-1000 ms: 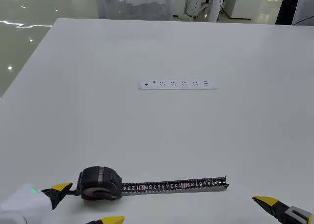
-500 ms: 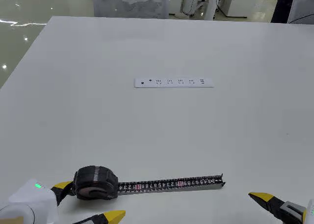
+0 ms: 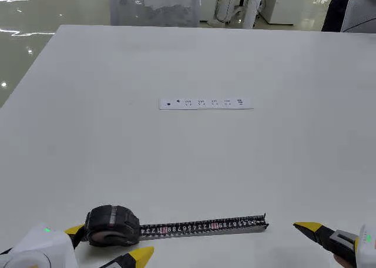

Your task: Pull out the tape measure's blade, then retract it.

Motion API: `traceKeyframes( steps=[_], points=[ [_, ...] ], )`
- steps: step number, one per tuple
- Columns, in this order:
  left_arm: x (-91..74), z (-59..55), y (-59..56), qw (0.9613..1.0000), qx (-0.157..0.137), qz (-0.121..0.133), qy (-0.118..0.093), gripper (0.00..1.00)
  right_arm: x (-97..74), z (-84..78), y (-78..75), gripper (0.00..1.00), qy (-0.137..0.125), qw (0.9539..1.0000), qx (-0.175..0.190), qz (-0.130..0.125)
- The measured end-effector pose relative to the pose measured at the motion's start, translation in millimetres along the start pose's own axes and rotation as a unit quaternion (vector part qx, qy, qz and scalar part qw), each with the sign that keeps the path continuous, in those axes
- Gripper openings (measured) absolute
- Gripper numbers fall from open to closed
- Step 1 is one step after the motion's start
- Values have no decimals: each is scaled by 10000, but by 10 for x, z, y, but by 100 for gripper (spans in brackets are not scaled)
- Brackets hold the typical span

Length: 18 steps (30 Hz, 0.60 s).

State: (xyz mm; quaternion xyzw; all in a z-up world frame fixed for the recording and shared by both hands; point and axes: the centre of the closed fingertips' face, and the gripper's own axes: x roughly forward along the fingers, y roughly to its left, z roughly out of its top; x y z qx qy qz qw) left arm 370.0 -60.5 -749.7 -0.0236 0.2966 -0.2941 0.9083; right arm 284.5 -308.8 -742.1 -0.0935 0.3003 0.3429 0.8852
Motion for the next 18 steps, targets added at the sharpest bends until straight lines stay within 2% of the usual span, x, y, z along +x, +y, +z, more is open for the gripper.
traceKeyframes(
  steps=[1, 3, 6, 11, 18],
  points=[
    [4, -5, 13, 10000, 48, 61, 7, 80, 12, 3, -18, 81, -7, 10000, 0, -17],
    [23, 13, 14, 9999, -85, 91, -26, 80, 42, 10, -31, 81, -3, 10000, -6, 18],
    [50, 16, 12, 9998, -90, 190, -45, 80, 83, 25, -55, 82, 16, 10000, -38, 43],
    [92, 10, 79, 9990, -125, 430, -32, 76, 168, 50, -121, 82, 10, 10000, -51, 65],
    [144, 30, 114, 9974, -253, 664, -107, 75, 282, 101, -198, 81, 36, 9998, -96, 143]
  ],
)
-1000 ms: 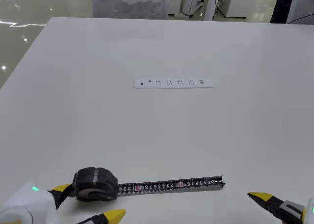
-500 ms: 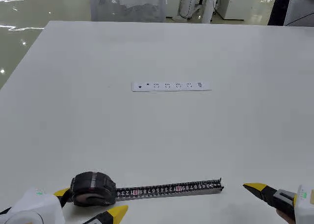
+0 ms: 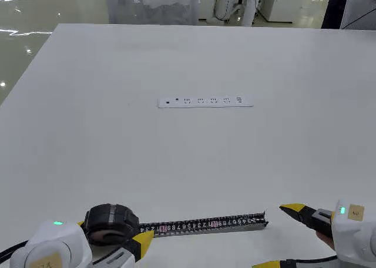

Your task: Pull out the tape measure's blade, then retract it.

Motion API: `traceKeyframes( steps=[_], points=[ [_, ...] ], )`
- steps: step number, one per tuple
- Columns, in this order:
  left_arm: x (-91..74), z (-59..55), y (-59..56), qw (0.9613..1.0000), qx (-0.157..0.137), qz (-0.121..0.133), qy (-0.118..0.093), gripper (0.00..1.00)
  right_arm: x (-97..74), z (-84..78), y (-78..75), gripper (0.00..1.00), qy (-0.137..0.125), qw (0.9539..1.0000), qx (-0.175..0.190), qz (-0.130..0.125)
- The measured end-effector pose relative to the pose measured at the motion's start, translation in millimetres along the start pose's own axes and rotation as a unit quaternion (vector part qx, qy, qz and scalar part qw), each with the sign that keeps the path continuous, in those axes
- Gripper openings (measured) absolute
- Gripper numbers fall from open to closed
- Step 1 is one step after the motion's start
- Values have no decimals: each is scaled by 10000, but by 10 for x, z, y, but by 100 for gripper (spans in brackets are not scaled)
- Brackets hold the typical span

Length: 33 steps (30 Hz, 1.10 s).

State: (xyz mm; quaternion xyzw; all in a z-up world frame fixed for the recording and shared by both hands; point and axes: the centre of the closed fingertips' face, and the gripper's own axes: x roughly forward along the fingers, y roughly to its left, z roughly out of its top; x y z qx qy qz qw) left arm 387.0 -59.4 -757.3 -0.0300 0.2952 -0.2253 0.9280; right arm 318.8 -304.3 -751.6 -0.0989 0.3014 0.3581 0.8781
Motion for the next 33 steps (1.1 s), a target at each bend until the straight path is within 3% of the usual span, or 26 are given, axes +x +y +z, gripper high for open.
traceKeyframes(
  steps=[11, 21, 25, 29, 33],
  points=[
    [48, 29, 60, 9988, -238, 412, -131, 73, 160, -58, -121, 71, 249, 9991, -217, 249],
    [93, -6, 135, 9978, -239, 609, -81, 66, 300, -126, -178, 62, 451, 9967, -440, 509],
    [101, 9, 148, 9968, -491, 608, -136, 65, 339, -135, -167, 60, 502, 9957, -508, 586],
    [102, -5, 173, 9968, -398, 681, -95, 63, 347, -148, -201, 57, 534, 9950, -551, 637],
    [115, 5, 170, 9961, -553, 679, -116, 63, 335, -145, -208, 53, 556, 9944, -601, 671]
  ],
)
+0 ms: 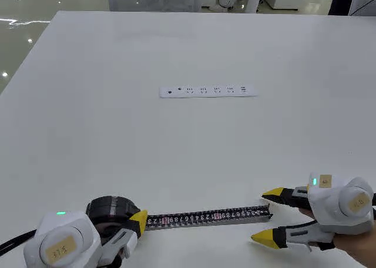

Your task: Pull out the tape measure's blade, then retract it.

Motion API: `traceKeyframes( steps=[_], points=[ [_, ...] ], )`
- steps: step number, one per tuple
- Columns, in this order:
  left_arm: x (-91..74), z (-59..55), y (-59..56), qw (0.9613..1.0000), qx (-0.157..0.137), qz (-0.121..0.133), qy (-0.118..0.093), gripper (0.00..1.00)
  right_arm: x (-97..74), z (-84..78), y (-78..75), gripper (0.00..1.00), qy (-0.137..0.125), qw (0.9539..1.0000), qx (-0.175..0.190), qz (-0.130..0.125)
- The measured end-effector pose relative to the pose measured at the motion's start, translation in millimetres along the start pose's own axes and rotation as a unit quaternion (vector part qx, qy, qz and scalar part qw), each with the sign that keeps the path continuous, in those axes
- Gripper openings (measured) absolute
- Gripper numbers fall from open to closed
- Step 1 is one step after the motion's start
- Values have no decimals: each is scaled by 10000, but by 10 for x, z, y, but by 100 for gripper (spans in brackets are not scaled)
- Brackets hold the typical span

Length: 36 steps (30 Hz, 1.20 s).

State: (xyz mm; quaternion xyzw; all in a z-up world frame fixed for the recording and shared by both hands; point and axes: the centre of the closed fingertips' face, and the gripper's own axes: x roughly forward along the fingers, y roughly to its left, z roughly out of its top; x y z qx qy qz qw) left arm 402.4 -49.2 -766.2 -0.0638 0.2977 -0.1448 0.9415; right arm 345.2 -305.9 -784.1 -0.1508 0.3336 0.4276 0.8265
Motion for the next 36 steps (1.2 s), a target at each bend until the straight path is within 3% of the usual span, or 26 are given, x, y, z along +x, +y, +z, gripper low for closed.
traceKeyframes(
  steps=[19, 32, 36],
  points=[
    [-3, 3, 6, 10000, -23, -13, 29, 62, -21, -105, -99, 31, 175, 9993, -297, 170],
    [-5, -8, 7, 10000, -27, -13, 57, 62, -16, -104, -136, 15, 167, 9978, -587, 254],
    [-3, -10, 6, 10000, -24, -11, 66, 62, -4, -104, -140, 14, 138, 9974, -639, 290]
  ],
)
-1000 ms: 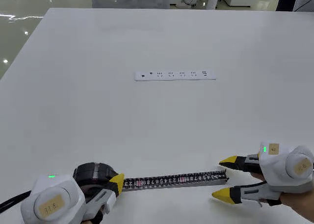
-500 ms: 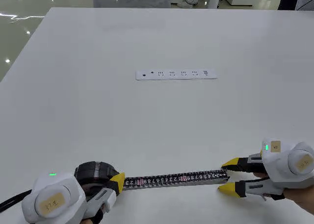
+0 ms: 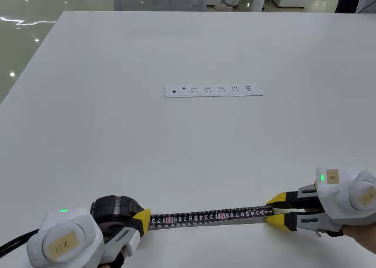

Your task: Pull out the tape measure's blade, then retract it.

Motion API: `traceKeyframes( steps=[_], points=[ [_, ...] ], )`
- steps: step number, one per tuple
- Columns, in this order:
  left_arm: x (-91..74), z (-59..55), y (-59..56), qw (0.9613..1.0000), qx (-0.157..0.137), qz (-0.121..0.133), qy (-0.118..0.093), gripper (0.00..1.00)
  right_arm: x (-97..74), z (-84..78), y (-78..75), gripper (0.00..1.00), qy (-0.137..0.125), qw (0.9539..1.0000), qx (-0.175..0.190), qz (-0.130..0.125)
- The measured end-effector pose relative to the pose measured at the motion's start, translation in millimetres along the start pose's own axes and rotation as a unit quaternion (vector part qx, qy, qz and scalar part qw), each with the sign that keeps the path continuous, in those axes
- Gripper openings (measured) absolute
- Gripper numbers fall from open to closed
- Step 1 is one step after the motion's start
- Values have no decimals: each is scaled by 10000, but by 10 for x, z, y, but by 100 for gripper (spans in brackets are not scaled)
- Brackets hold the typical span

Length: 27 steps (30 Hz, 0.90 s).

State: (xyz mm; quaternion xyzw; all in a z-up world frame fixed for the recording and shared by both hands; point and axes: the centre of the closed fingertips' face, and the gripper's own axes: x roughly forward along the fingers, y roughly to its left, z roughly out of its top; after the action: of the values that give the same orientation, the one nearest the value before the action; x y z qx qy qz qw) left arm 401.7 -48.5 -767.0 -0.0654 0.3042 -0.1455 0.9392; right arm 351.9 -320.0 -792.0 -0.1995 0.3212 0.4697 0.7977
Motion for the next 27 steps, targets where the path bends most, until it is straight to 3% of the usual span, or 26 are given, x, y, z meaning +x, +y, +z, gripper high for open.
traceKeyframes(
  steps=[23, 27],
  points=[
    [8, -11, 2, 10000, -5, -7, 81, 60, -18, 7, -10, 12, 6, 9999, -106, 6],
    [7, -9, 4, 10000, -3, -7, 64, 60, 41, 75, 42, 11, -55, 9999, -85, 66]
  ],
)
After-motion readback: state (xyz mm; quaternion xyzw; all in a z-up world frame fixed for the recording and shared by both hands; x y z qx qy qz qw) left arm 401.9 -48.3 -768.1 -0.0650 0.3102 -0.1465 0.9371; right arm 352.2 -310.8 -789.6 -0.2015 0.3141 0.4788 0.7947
